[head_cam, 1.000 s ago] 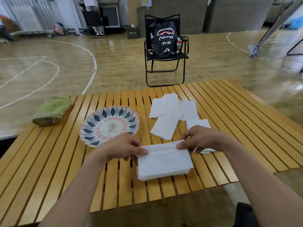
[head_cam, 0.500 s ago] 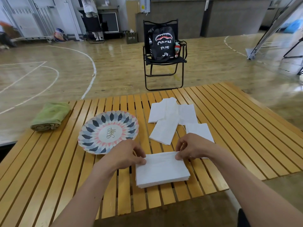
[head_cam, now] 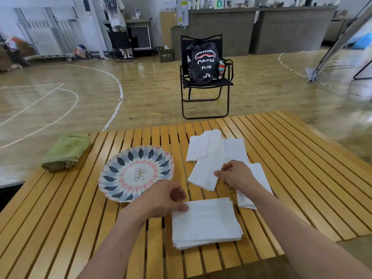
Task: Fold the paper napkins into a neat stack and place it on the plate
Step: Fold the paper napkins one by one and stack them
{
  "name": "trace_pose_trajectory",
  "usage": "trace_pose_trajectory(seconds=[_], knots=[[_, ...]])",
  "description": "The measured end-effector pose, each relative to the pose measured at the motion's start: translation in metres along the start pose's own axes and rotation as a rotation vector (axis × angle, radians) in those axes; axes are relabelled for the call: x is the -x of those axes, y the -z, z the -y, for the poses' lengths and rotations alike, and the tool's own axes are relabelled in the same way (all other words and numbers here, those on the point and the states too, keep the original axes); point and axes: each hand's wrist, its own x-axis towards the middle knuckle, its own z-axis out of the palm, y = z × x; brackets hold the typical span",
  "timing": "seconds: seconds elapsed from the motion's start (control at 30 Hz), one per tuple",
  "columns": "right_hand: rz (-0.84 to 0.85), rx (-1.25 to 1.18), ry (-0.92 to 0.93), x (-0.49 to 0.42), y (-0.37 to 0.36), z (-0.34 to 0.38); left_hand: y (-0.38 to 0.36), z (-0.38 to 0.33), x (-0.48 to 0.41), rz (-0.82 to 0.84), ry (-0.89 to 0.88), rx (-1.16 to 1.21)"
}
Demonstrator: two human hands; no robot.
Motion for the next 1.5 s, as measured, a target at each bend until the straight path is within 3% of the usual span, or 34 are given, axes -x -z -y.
trace_pose_trajectory(seconds=[0.2, 0.4, 0.5, 0.6, 0.73, 0.87, 0.97, 1.17, 1.3, 1.4, 1.5], knots=[[-0.069, -0.140, -0.107, -0.019, -0.019, 0.001, -0.005, -0.008, -0.016, -0.192, 0.000, 0.189], [0.130, -0.871, -0.371, 0.004, 0.006, 0.012, -0.012, -0.034, -0.027, -0.228, 0.191, 0.621], [0.185, -1.046, -0.377, 0.022, 0.017, 0.011, -0.010, -0.043, -0.028, -0.181, 0.225, 0.960], [0.198, -0.999, -0.306, 0.035, 0.021, 0.007, -0.007, -0.044, -0.022, -0.208, 0.150, 1.089], [0.198, -0.856, -0.212, 0.036, 0.030, 0.000, -0.001, -0.039, -0.011, -0.300, 0.017, 0.928], [0.216, -0.846, -0.125, 0.035, 0.038, -0.001, 0.004, -0.031, -0.001, -0.262, -0.026, 0.958], [0.314, -0.695, -0.035, 0.039, 0.038, 0.002, 0.002, -0.029, 0.003, -0.259, -0.002, 1.010], [0.178, -0.626, 0.081, 0.038, 0.035, 0.008, 0.001, -0.027, 0.001, -0.293, 0.066, 1.063], [0.237, -0.545, 0.128, 0.040, 0.043, 0.010, 0.007, -0.026, 0.003, -0.373, 0.043, 1.023], [0.289, -0.426, 0.086, 0.043, 0.050, 0.010, 0.011, -0.023, 0.008, -0.301, 0.122, 0.994], [0.468, -0.343, 0.007, 0.050, 0.060, 0.009, 0.016, -0.018, 0.017, -0.169, 0.184, 0.898]])
